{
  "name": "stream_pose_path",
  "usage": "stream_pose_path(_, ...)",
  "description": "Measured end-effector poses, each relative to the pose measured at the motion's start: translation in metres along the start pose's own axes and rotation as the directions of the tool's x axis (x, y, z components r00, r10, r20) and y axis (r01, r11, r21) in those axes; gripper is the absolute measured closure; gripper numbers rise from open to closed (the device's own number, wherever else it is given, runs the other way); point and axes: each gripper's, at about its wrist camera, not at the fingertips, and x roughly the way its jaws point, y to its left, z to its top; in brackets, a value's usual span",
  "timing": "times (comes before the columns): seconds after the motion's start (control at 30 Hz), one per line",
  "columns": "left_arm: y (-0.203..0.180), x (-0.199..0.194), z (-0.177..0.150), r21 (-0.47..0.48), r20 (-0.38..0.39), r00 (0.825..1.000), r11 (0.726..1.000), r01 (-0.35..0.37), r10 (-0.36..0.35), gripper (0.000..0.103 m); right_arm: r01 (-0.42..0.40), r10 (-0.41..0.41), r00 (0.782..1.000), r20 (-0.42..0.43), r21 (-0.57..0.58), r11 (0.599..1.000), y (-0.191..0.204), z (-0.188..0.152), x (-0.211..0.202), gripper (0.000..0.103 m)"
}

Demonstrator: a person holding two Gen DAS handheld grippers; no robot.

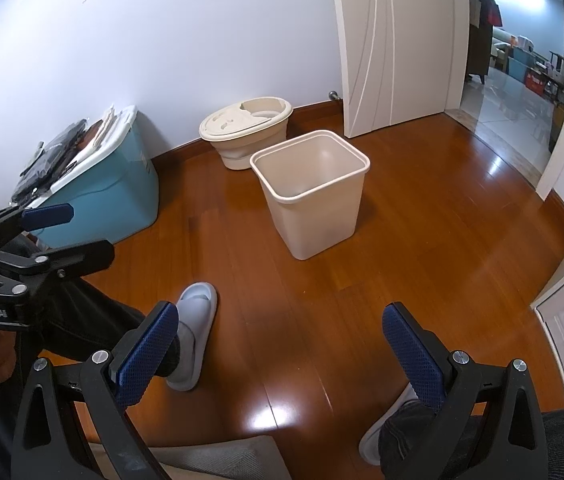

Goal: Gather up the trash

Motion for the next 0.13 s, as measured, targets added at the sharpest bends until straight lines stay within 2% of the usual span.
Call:
stream_pose_path(0.07,-0.0001,0.0054,-0.0001,-0.002,-0.033,0.999,1.0,0.008,-0.008,0.0,-0.002,0.002,1.0,-0.002,-0.002,1.0,-0.0023,-0.0008,0.0,0.0)
stream_pose_path(0.13,-0.0014,0.006,-0.0001,0.006,-0.031,0.999,1.0,-0.012,0.012,0.0,-0.003,0.003,1.0,-0.004,-0.004,1.0,-0.0035,-0.0016,0.0004,0.0)
